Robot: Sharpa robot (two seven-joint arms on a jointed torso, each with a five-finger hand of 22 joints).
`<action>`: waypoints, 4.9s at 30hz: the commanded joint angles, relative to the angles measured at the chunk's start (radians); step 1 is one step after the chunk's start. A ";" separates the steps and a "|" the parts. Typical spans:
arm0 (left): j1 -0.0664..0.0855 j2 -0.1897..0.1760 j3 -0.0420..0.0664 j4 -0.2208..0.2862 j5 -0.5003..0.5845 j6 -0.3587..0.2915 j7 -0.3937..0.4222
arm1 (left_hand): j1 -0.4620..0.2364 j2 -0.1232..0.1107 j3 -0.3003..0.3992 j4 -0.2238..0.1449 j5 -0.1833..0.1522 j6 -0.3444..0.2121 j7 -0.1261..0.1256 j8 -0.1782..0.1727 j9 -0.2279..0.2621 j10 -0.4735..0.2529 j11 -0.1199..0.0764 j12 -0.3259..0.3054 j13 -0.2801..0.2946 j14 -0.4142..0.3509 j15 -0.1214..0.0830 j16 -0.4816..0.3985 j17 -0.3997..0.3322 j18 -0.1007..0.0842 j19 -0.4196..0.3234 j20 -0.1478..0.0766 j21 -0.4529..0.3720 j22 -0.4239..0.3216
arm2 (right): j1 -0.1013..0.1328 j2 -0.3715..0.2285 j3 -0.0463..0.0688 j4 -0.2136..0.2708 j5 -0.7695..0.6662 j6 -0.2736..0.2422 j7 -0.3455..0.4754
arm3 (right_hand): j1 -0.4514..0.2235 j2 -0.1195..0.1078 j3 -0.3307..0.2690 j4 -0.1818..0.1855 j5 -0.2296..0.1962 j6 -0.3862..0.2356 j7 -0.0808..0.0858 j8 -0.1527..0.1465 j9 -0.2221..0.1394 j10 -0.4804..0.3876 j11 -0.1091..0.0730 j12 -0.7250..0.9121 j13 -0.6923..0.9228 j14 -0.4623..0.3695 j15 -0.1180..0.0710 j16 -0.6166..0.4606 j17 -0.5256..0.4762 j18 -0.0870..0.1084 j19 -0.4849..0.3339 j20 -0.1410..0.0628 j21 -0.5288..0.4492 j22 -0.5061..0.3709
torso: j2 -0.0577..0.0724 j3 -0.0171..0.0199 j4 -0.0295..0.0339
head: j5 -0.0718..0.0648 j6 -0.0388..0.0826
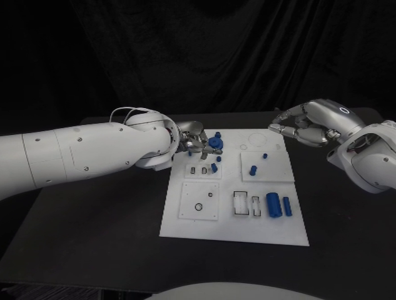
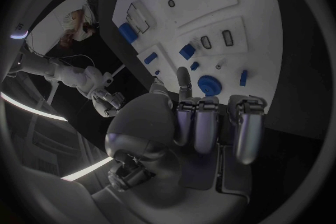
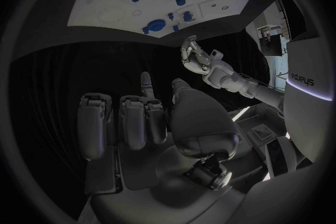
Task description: Assemble the parts on the task board
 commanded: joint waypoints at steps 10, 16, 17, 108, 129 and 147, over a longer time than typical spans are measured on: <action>-0.002 0.046 0.001 -0.013 -0.045 0.075 -0.115 | -0.011 0.005 0.014 -0.002 0.012 -0.004 0.002 -0.053 0.010 0.104 -0.004 -0.001 0.261 0.104 -0.005 0.003 0.263 -0.014 0.105 -0.008 0.004 0.263 | -0.003 0.012 0.001 -0.004 0.001 0.009 -0.032 | 0.021 0.000 -0.009 -0.002 0.014 0.008 0.001 -0.005 -0.002 0.105 0.006 0.003 0.263 0.081 0.009 0.000 0.132 -0.005 0.070 0.009 -0.004 0.239 | 0.007 0.0017 0.0012 | 0.013 -0.020; -0.002 0.062 0.001 -0.014 -0.046 0.066 -0.154 | -0.040 0.002 0.009 0.006 0.005 0.019 0.003 -0.085 0.013 0.104 -0.003 -0.001 0.261 0.104 -0.004 0.003 0.263 -0.014 0.105 -0.007 0.004 0.263 | -0.003 0.012 0.001 -0.003 0.001 0.007 -0.031 | 0.023 0.001 -0.009 -0.002 0.016 0.008 0.001 -0.006 -0.002 0.105 0.006 0.003 0.263 0.081 0.009 -0.001 0.132 -0.005 0.070 0.009 -0.005 0.239 | 0.008 0.0041 0.0012 | 0.019 -0.012; -0.002 0.064 0.001 -0.014 -0.046 0.064 -0.159 | -0.043 0.002 0.008 0.006 0.005 0.022 0.003 -0.088 0.014 0.104 -0.004 -0.001 0.261 0.104 -0.004 0.003 0.263 -0.014 0.105 -0.007 0.004 0.263 | -0.003 0.012 0.001 -0.003 0.001 0.007 -0.031 | 0.023 0.001 -0.009 -0.002 0.016 0.008 0.001 -0.006 -0.002 0.105 0.006 0.003 0.263 0.081 0.009 -0.001 0.132 -0.005 0.070 0.009 -0.005 0.239 | 0.007 0.0050 0.0023 | 0.019 -0.012; -0.056 0.143 0.001 -0.099 -0.046 0.039 -0.166 | 0.000 -0.010 0.117 -0.045 0.103 0.074 -0.012 -0.191 0.142 0.104 -0.019 -0.001 0.261 0.104 -0.020 0.003 0.263 -0.013 0.104 -0.022 0.003 0.262 | -0.002 0.015 0.001 -0.005 -0.020 -0.002 -0.016 | 0.049 0.001 -0.015 -0.003 0.037 0.010 0.002 -0.010 -0.004 0.105 0.007 0.003 0.263 0.080 0.009 -0.003 0.127 -0.004 0.069 0.009 -0.008 0.238 | 0.007 0.0013 0.0006 | 0.013 -0.068; -0.057 0.155 0.001 -0.110 -0.046 0.063 -0.166 | 0.005 -0.014 0.125 -0.049 0.109 0.073 -0.012 -0.200 0.145 0.104 -0.019 -0.001 0.261 0.104 -0.019 0.003 0.263 -0.013 0.103 -0.022 0.002 0.260 | -0.002 0.019 0.001 -0.007 -0.020 -0.002 -0.017 | 0.053 0.001 -0.016 -0.003 0.040 0.013 0.003 -0.010 -0.003 0.105 0.007 0.003 0.263 0.080 0.009 -0.003 0.126 -0.004 0.069 0.009 -0.008 0.238 | 0.008 0.0024 0.0012 | 0.013 -0.078; -0.057 0.152 0.001 -0.101 -0.046 0.064 -0.170 | -0.030 -0.037 0.126 -0.031 0.012 0.086 -0.006 -0.233 0.169 0.104 -0.013 -0.001 0.261 0.104 -0.015 0.003 0.263 -0.012 0.101 -0.018 0.000 0.258 | -0.002 0.020 0.001 -0.009 -0.020 -0.003 -0.014 | 0.048 0.003 -0.023 0.002 0.037 0.017 0.003 -0.010 -0.003 0.105 0.007 0.003 0.263 0.080 0.009 -0.003 0.126 -0.004 0.069 0.009 -0.008 0.238 | 0.007 -0.0002 0.0036 | 0.013 -0.084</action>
